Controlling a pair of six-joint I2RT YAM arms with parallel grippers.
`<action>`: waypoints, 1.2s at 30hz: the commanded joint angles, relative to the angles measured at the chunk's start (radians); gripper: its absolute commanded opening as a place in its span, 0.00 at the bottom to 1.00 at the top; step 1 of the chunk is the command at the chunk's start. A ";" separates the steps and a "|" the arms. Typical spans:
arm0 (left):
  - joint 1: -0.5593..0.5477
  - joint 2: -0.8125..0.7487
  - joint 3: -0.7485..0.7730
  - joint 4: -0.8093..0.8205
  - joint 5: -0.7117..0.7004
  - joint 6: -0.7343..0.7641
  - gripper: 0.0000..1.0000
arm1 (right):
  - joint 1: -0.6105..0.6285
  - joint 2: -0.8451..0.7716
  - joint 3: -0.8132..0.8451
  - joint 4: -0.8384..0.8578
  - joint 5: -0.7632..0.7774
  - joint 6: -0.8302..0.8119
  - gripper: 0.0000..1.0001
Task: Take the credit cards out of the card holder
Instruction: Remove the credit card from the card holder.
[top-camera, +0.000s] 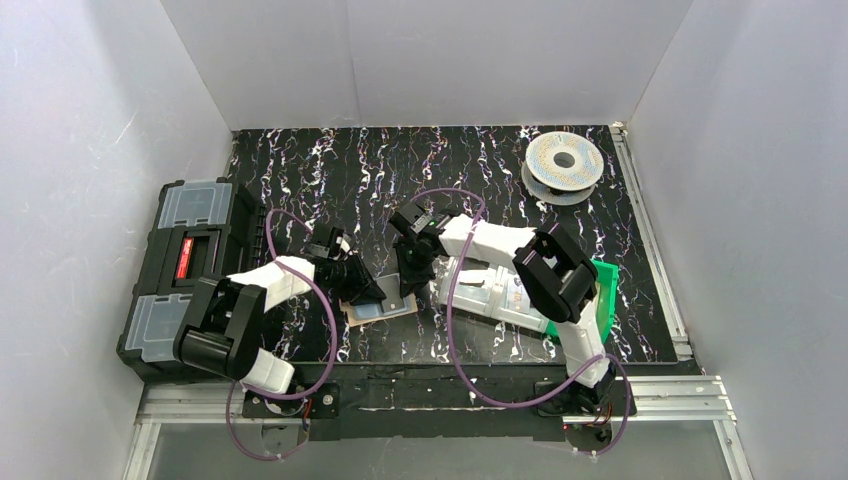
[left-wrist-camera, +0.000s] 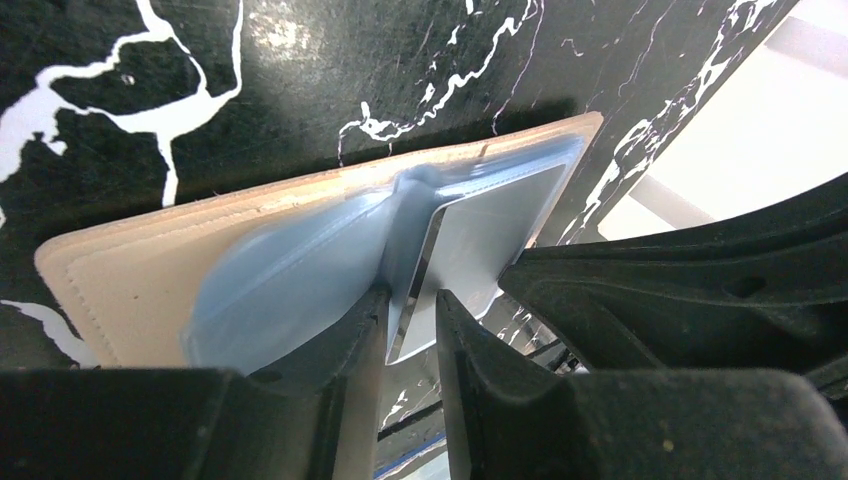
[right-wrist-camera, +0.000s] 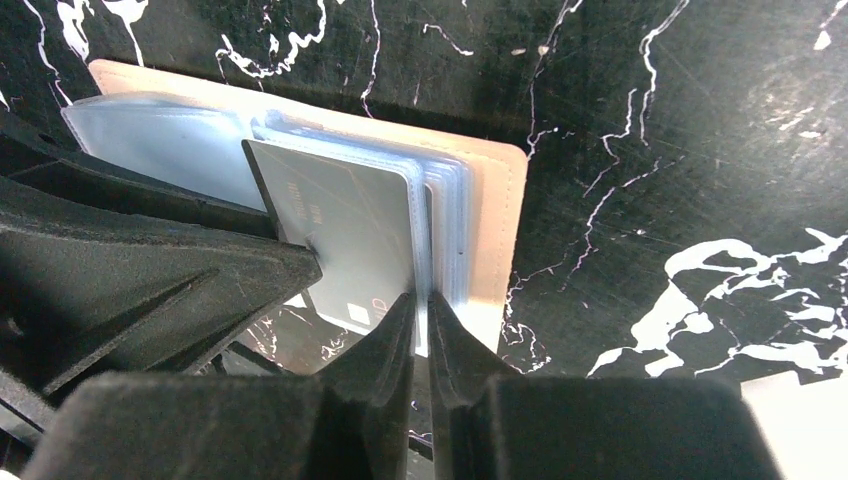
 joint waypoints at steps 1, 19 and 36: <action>0.001 -0.015 -0.046 0.041 0.016 0.005 0.23 | 0.017 0.043 0.049 -0.020 0.023 -0.020 0.15; 0.025 -0.077 -0.094 0.090 0.048 -0.010 0.23 | 0.030 0.107 0.059 -0.058 0.045 -0.009 0.20; 0.066 -0.185 -0.214 0.151 0.039 -0.036 0.24 | 0.024 0.143 0.062 -0.072 0.039 -0.008 0.12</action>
